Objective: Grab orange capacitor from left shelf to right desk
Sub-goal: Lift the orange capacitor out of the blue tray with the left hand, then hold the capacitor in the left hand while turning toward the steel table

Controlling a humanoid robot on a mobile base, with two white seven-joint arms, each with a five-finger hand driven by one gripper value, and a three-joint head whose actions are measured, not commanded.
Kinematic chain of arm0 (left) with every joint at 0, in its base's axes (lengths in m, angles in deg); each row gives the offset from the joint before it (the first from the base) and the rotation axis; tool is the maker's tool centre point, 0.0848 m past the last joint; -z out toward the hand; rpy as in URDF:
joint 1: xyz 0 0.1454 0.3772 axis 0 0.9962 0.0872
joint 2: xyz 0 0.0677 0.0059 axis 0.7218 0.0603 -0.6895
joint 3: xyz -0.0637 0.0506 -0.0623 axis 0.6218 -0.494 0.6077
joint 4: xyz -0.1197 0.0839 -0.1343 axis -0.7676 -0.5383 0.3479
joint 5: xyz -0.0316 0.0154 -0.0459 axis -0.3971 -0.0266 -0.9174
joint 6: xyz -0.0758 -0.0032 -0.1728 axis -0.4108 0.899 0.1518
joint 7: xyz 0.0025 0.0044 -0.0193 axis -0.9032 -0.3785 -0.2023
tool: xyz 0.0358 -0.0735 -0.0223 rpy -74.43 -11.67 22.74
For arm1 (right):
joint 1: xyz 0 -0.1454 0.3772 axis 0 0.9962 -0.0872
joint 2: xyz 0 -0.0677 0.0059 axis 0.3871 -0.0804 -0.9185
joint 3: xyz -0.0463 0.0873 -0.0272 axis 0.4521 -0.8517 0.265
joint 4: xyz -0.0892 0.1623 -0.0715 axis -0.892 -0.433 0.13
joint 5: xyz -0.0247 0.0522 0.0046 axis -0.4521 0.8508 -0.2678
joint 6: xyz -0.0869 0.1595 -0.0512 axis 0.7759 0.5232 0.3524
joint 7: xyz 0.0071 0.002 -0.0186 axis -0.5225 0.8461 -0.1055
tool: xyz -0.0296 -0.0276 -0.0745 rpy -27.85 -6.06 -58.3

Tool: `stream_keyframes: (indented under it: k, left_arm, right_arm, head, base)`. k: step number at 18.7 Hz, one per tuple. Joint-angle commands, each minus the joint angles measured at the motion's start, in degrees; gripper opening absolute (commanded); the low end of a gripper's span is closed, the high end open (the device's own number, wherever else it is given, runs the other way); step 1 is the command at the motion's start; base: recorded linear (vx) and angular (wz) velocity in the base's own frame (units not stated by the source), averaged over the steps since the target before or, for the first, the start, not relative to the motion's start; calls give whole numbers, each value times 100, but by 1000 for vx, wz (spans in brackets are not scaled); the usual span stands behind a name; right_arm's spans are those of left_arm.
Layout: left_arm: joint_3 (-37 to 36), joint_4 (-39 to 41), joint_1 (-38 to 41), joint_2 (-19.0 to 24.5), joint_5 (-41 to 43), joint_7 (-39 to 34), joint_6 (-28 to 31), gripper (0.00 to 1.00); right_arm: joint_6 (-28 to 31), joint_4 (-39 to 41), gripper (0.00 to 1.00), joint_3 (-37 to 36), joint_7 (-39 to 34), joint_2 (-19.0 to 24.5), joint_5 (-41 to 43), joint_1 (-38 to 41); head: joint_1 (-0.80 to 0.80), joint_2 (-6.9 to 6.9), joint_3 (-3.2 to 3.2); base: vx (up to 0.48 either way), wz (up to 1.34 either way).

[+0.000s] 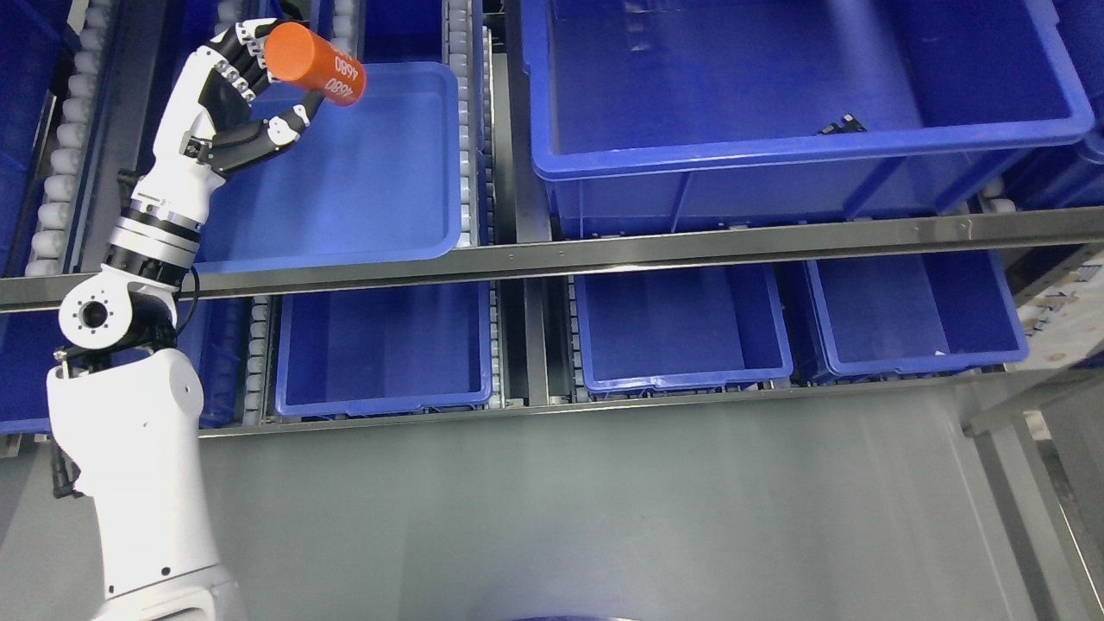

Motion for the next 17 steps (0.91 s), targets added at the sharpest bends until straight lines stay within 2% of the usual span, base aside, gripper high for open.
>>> stream_keyframes:
  k: [1,10,13,17]
  left_arm:
    - [456,750,137,-227,-8,0,-20,17]
    - [833,829,14,-218,-8,0,-11,17]
    - [1167,838,-205,-131,-8,0,24,17]
    - [1194,987,-390,2,-156,17,33,17]
  right_arm:
    - [-5,100,100,-70,1,-100,-26,114]
    - [-5,100,100,-70,1,-100,-26,114]
    - [-5,100,100,-70,1,-100,-26,114]
    - [-5,100,100,-70,1,-100,-26,114]
  head:
    - [0,0,0]
    - [0,0,0]
    - [0,0,0]
    - [0,0,0]
  base:
    - [-49,-150]
    - [-46,-308]
    - [-44,-374]
    - [-58,-444]
